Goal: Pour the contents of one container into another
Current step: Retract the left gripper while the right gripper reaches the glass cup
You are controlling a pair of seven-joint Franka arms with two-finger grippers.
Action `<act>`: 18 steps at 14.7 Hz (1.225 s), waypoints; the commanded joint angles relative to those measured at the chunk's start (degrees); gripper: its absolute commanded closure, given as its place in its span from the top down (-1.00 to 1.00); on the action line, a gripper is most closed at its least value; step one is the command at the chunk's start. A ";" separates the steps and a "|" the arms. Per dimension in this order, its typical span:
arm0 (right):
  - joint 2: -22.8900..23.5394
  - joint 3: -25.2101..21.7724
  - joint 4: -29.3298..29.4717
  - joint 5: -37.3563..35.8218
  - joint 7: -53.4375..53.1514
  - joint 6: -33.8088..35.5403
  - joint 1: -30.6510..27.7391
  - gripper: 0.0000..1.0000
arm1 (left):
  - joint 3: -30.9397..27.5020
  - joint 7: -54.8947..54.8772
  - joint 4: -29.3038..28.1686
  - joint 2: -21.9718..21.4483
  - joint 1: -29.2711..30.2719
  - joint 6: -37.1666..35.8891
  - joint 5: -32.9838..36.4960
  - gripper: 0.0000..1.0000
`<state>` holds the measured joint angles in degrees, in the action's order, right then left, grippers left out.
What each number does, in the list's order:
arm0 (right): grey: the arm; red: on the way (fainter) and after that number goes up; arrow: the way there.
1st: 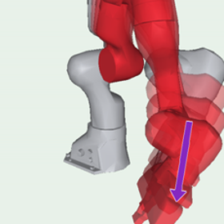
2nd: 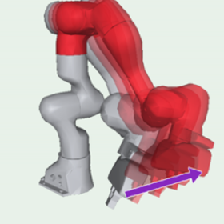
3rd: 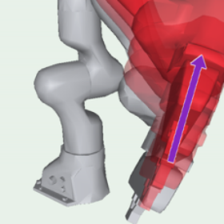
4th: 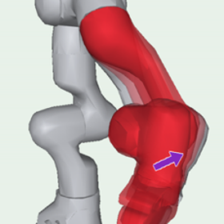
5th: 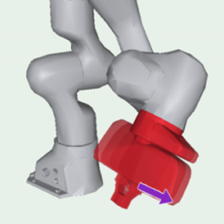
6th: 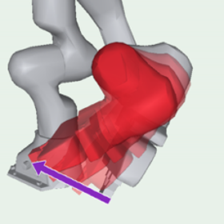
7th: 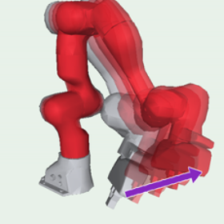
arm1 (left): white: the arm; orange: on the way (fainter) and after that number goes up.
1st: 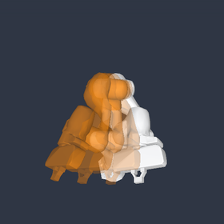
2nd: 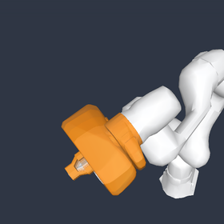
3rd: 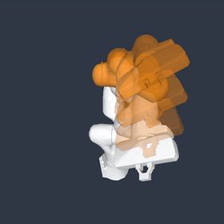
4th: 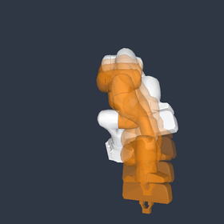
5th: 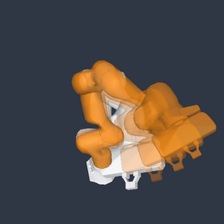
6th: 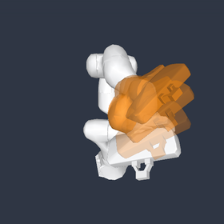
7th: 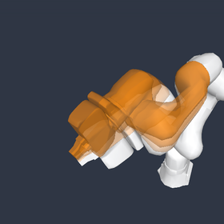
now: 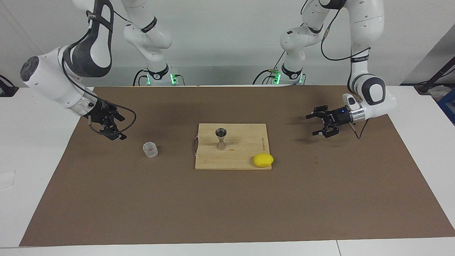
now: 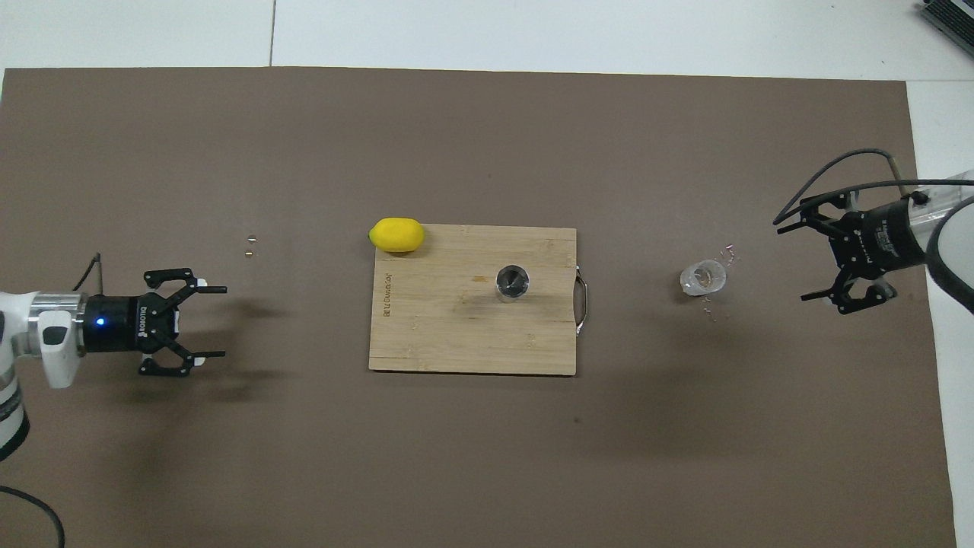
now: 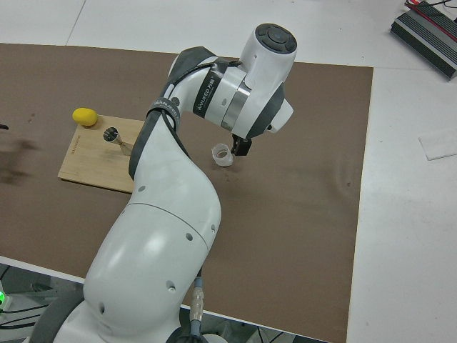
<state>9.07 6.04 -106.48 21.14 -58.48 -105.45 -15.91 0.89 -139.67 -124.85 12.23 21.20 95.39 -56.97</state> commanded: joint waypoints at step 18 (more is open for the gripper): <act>9.56 0.46 -9.98 18.76 5.92 -14.17 -1.50 1.00 | 1.31 53.59 35.91 0.17 -5.91 -11.81 37.90 1.00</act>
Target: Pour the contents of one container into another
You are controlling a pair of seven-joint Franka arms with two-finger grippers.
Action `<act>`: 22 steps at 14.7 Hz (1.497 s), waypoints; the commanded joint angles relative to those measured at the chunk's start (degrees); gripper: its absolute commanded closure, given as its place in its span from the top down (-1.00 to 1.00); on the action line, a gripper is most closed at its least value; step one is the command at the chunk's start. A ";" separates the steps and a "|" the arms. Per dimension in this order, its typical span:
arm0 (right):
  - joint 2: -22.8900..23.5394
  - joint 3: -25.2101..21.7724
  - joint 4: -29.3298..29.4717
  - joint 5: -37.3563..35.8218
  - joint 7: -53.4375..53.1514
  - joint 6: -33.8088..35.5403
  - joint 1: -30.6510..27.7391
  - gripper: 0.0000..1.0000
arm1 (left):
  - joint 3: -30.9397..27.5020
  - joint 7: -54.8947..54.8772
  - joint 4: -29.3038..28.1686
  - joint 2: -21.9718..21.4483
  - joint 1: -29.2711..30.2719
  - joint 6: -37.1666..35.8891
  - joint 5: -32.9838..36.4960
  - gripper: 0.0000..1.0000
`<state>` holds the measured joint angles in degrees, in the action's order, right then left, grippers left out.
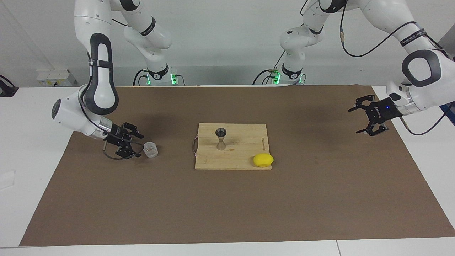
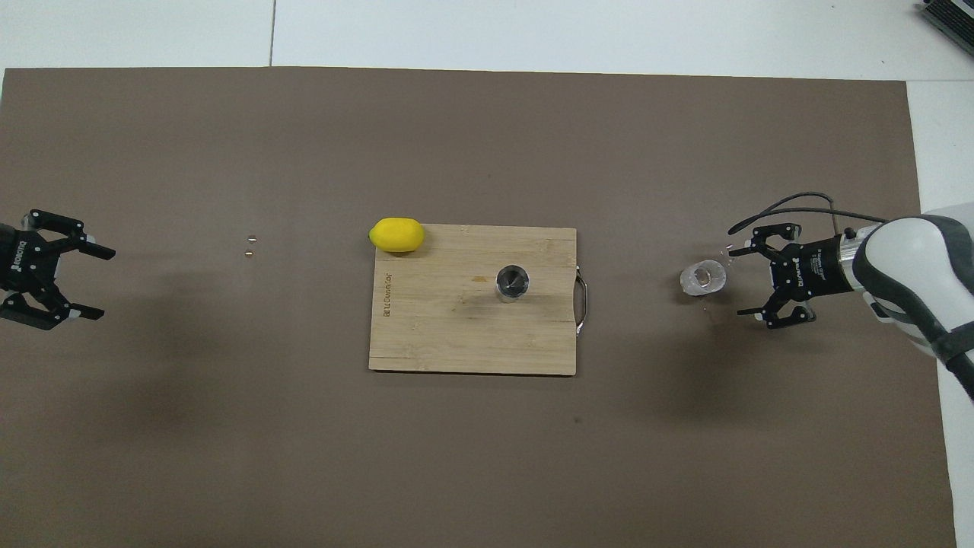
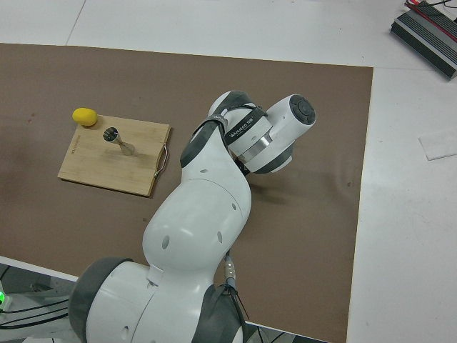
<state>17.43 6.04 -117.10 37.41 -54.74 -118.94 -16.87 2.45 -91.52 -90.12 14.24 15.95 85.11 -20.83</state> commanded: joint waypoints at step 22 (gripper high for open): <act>0.50 1.17 0.38 8.82 1.92 -1.48 2.63 -1.00 | 0.19 75.41 5.39 -10.81 -10.51 -0.65 16.70 1.00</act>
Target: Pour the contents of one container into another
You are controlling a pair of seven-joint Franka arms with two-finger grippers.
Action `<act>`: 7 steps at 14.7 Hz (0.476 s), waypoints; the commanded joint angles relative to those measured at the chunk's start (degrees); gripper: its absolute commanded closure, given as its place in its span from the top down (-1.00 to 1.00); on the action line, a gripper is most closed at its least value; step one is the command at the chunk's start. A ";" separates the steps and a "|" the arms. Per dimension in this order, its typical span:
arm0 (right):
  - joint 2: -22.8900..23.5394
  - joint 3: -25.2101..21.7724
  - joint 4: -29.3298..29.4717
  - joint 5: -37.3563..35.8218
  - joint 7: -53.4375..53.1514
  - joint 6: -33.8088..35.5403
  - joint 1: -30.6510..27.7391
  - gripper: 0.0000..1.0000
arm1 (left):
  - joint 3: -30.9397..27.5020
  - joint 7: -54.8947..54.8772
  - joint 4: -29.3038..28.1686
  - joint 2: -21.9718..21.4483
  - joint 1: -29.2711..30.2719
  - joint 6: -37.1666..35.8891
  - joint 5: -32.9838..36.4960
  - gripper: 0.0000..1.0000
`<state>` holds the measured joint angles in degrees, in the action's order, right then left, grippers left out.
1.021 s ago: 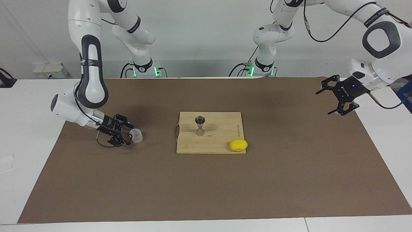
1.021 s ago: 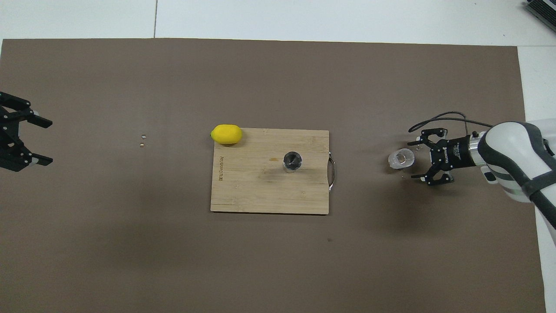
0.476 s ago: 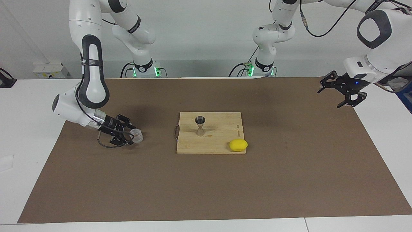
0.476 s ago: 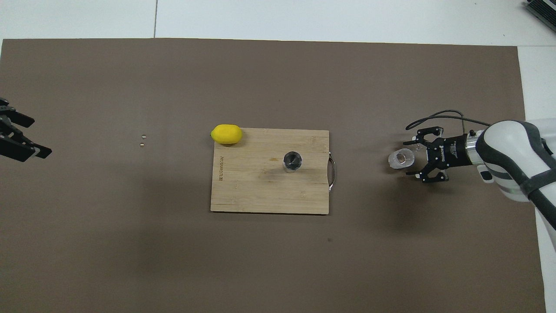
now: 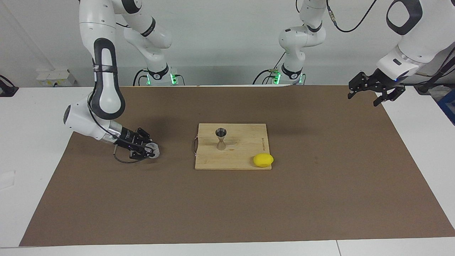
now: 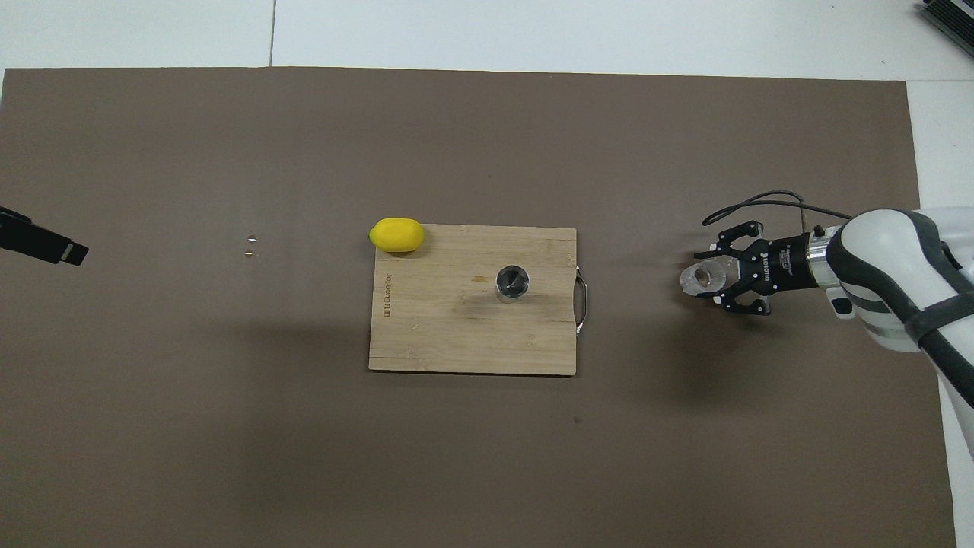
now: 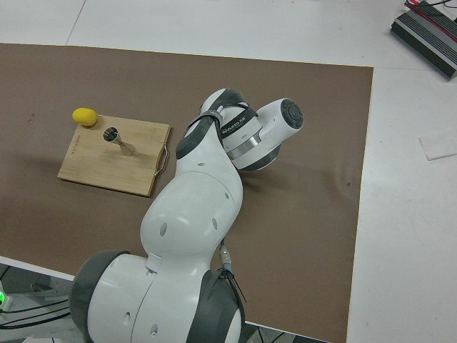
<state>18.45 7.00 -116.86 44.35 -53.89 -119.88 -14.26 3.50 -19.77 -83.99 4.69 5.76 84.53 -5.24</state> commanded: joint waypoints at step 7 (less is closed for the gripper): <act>-4.64 0.29 0.49 1.88 -5.33 -0.97 5.63 -1.00 | -1.22 33.39 -4.68 -2.49 0.31 12.49 1.46 1.00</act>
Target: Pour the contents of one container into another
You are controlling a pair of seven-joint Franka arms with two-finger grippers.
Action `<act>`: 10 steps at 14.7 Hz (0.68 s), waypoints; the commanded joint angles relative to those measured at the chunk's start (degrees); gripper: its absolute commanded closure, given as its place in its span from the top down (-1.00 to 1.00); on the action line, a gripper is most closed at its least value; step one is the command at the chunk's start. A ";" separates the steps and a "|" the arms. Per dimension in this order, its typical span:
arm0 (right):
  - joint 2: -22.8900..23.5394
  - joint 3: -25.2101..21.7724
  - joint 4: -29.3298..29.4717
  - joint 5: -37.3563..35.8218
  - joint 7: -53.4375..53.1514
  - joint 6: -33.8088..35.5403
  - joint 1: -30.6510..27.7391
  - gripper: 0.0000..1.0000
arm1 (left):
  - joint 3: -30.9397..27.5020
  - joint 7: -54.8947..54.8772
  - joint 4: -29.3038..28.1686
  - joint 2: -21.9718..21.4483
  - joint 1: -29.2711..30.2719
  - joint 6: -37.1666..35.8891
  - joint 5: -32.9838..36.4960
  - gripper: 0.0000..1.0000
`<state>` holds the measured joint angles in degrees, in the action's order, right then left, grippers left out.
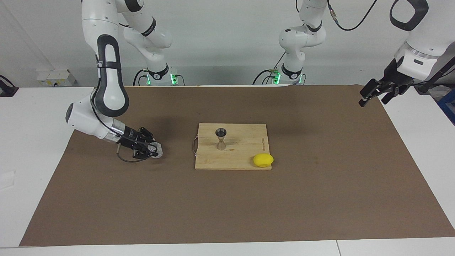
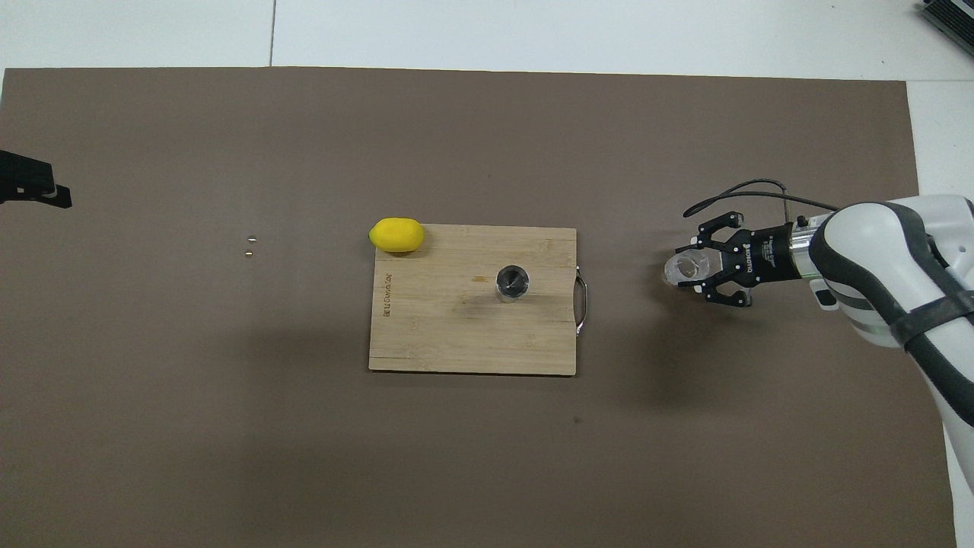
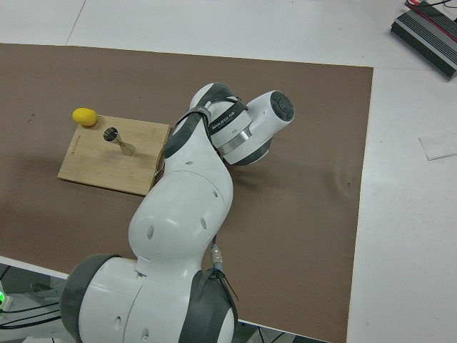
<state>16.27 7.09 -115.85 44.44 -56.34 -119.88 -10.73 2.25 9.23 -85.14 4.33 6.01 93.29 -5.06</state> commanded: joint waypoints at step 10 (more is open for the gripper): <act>-4.41 -0.24 4.57 0.48 -26.88 -11.86 19.42 -1.00 | 0.56 1.85 -4.68 -2.66 0.50 4.36 2.25 1.00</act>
<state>11.97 7.24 -112.81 44.47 -79.74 -130.92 7.07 2.82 11.11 -87.70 3.58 7.01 97.99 -4.04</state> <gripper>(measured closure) 0.485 0.000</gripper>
